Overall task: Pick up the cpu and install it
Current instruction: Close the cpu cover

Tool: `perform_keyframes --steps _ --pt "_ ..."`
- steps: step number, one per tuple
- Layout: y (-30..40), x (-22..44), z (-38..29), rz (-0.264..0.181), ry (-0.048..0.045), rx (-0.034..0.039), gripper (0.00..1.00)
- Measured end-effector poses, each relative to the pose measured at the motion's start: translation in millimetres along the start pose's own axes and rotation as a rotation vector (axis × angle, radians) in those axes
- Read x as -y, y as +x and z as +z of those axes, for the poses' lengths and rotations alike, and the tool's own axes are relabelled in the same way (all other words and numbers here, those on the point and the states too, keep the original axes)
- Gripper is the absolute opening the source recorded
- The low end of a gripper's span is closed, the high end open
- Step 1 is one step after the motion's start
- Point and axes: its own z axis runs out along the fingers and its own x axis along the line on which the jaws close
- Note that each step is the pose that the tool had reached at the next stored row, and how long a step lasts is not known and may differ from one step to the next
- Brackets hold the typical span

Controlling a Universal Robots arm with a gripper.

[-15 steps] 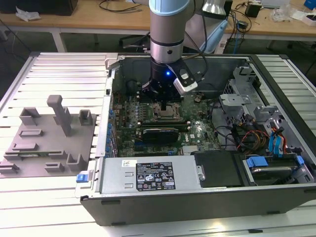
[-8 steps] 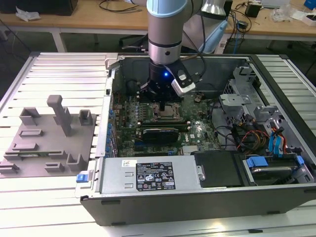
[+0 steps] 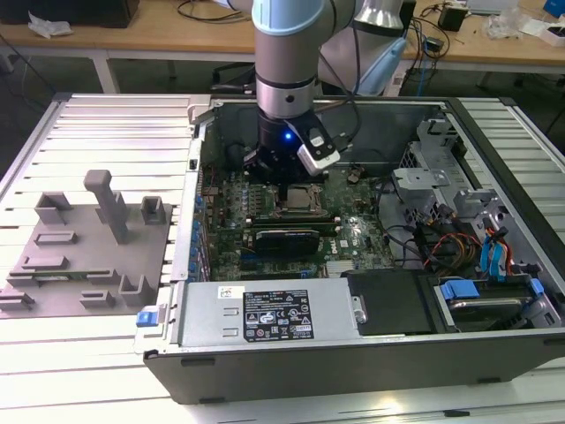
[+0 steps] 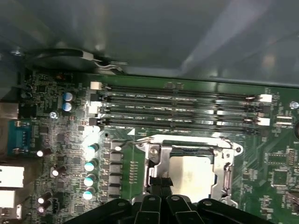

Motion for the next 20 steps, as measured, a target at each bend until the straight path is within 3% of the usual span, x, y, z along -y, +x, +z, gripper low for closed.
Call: perform_keyframes --steps 9,20 --pt "2.3 -0.3 8.3 -0.007 -0.0027 0.0001 0.11" --pt "2.3 -0.3 10.7 -0.008 -0.0028 0.0002 0.11"
